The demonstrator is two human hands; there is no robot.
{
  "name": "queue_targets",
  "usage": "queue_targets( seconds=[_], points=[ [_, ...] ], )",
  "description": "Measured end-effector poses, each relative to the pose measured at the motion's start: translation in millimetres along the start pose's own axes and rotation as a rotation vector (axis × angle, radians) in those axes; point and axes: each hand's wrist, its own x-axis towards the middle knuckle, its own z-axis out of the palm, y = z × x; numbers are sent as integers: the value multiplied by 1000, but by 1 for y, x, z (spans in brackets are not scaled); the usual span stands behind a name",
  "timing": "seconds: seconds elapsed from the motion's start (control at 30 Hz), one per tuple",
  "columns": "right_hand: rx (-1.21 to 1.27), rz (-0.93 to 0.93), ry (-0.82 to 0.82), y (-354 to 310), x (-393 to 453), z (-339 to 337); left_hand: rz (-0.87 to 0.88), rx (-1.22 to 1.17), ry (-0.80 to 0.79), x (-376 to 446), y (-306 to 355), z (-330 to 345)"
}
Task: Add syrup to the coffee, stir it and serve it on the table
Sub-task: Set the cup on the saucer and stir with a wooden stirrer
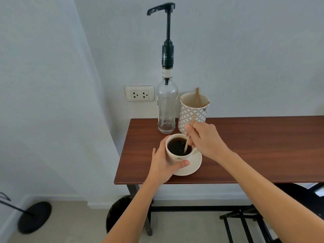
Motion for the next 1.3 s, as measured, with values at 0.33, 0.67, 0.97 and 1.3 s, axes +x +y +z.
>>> queue_targets(
  seconds=[0.33,0.67,0.97,1.3],
  points=[
    [-135,-61,47,1,4,-2,-9,9,1,1,-1,1],
    [74,-45,49,-5,5,7,5,14,-2,0,0,0],
    [168,25,-21,-8,-1,13,11,12,4,0,-1,0],
    [-86,-56,42,-1,-1,2,3,20,0,1,-2,0]
  ],
)
